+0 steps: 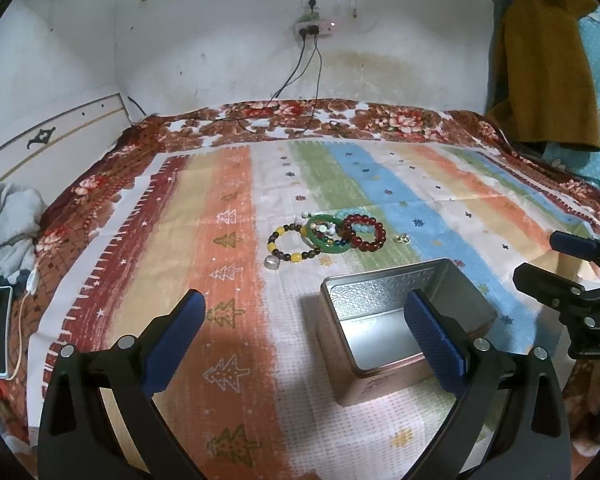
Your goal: Organize jewelry
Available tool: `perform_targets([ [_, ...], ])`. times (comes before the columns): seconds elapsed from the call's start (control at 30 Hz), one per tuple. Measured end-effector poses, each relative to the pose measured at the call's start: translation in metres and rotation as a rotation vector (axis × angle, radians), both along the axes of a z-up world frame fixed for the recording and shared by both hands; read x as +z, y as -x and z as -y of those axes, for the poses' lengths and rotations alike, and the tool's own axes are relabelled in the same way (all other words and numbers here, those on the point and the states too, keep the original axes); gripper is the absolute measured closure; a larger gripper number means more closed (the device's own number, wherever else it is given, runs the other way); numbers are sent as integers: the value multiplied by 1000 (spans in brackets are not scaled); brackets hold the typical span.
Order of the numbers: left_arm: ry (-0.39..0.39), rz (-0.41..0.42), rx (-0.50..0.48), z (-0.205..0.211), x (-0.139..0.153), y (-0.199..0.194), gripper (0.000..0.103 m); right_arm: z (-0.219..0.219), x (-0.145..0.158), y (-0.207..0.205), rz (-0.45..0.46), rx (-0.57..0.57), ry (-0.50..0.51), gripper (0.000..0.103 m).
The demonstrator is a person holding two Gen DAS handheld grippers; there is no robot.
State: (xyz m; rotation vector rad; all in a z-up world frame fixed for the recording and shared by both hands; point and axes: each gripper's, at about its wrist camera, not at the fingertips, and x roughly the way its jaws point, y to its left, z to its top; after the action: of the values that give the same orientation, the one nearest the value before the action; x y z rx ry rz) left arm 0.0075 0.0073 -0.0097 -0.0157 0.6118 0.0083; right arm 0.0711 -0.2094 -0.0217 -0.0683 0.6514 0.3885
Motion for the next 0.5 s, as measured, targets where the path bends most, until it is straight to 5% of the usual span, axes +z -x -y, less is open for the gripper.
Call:
perform_targets([
  [0.5,-11,-7,10,2,1,1,6,-1,-2,-1,-3,2,1,5],
])
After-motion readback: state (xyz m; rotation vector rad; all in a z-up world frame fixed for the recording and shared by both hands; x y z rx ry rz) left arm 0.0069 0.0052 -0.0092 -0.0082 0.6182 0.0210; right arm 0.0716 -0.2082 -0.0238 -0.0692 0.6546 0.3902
